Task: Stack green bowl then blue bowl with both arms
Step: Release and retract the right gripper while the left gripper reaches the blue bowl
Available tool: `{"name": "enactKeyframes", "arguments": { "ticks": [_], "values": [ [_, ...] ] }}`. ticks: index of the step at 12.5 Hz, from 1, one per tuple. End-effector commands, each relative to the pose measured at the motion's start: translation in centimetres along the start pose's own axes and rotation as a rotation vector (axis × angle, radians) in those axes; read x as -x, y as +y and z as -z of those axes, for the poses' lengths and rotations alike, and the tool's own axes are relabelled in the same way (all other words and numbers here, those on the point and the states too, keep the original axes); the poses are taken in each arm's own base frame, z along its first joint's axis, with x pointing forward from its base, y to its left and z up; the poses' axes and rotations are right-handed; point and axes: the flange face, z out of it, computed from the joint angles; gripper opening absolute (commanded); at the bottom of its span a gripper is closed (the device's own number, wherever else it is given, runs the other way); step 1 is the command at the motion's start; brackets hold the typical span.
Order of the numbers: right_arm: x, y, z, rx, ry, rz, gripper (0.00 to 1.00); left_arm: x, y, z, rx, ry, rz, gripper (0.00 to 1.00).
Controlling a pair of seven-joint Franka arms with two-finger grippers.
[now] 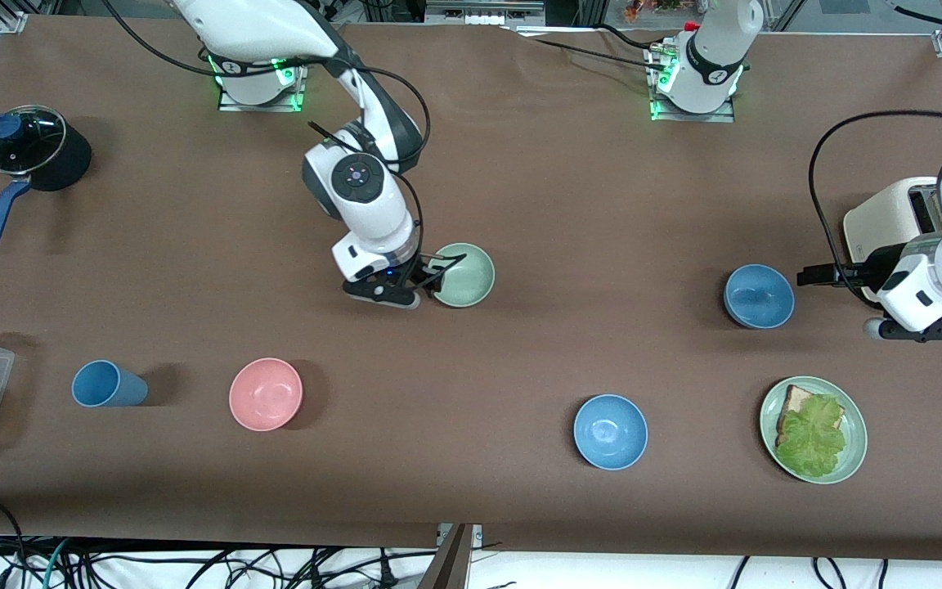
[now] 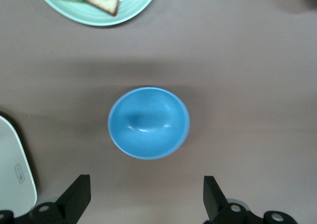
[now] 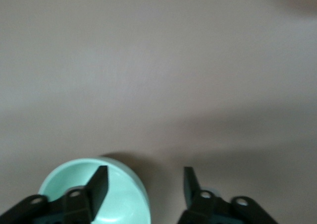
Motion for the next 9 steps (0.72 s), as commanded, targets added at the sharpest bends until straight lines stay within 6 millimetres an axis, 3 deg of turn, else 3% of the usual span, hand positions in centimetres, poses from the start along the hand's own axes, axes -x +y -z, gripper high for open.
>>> {"name": "enactKeyframes", "arguments": {
  "ticks": [1,3,6,8,9],
  "values": [
    [-4.4,4.8,9.3,0.058,0.043,0.0,1.0,0.9,-2.6,-4.2,-0.009,0.038,-0.044,1.0],
    [-8.0,10.3,13.6,0.052,0.036,0.052,1.0,0.8,-3.8,-8.4,-0.012,0.047,-0.03,0.99],
    [-12.0,20.3,19.2,-0.014,-0.067,0.16,1.0,1.4,-4.3,-12.8,-0.031,0.098,-0.022,0.96],
    [-12.6,24.1,21.6,-0.013,-0.095,0.201,1.0,1.7,-4.5,-15.1,-0.04,0.108,-0.079,0.94],
    [-12.3,24.3,21.8,-0.007,-0.115,0.212,1.0,1.9,-4.7,-15.9,-0.032,0.122,-0.103,0.91]
  ]
}}
